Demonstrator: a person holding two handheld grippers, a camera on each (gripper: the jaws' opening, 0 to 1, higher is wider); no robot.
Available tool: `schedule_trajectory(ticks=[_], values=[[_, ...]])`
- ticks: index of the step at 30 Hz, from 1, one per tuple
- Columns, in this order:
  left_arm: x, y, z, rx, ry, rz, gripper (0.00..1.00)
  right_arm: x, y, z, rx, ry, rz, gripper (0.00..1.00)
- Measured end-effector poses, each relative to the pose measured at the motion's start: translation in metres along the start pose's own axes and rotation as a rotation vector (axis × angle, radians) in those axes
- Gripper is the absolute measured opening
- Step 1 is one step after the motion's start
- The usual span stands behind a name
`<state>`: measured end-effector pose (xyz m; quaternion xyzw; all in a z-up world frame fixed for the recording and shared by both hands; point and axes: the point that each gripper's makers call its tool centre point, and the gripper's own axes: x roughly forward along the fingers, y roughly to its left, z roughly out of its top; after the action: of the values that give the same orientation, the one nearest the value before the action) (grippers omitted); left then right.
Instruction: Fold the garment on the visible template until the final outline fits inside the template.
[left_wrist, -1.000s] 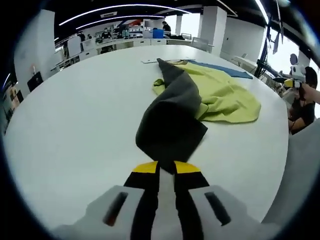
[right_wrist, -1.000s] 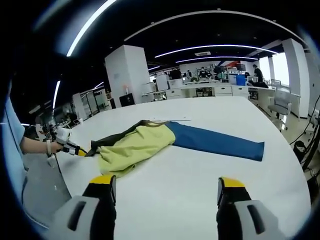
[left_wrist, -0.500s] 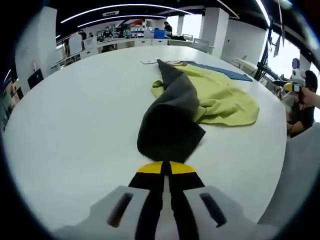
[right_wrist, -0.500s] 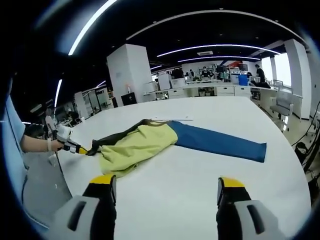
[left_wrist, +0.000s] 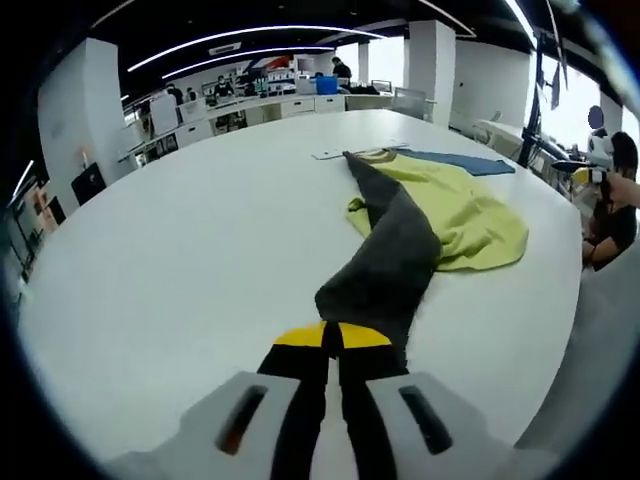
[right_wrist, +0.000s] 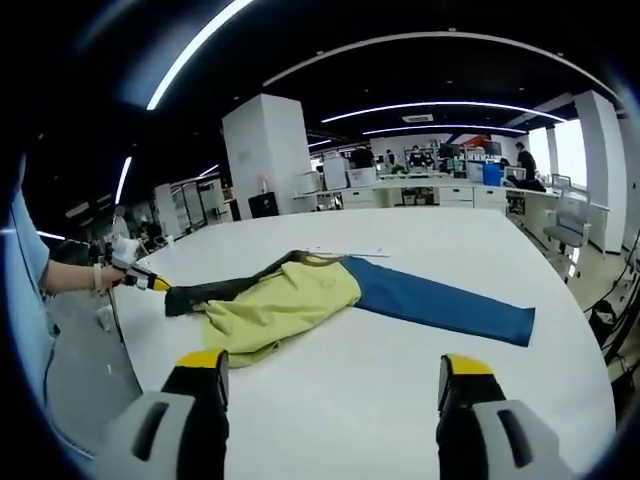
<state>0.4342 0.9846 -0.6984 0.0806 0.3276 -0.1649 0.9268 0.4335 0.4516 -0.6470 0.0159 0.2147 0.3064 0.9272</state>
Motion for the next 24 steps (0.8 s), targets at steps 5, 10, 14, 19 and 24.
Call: schedule_trajectory(ticks=[5,10,14,19,24], values=[[-0.004,0.028,0.008,0.001,-0.002,0.035,0.00,0.001,0.001,-0.004,-0.001,0.012,0.000,0.88],[-0.003,0.057,0.005,-0.020,0.017,0.069,0.00,0.001,0.000,-0.006,0.006,0.016,-0.007,0.88],[0.000,0.073,0.002,-0.004,0.045,0.091,0.00,0.003,-0.002,-0.008,0.021,0.017,-0.030,0.88],[0.003,0.093,0.010,0.013,0.036,0.107,0.00,0.002,-0.002,-0.005,0.040,0.006,-0.050,0.89],[0.013,0.110,0.013,0.022,0.027,0.118,0.00,0.000,0.000,0.004,0.029,0.010,-0.067,0.90]])
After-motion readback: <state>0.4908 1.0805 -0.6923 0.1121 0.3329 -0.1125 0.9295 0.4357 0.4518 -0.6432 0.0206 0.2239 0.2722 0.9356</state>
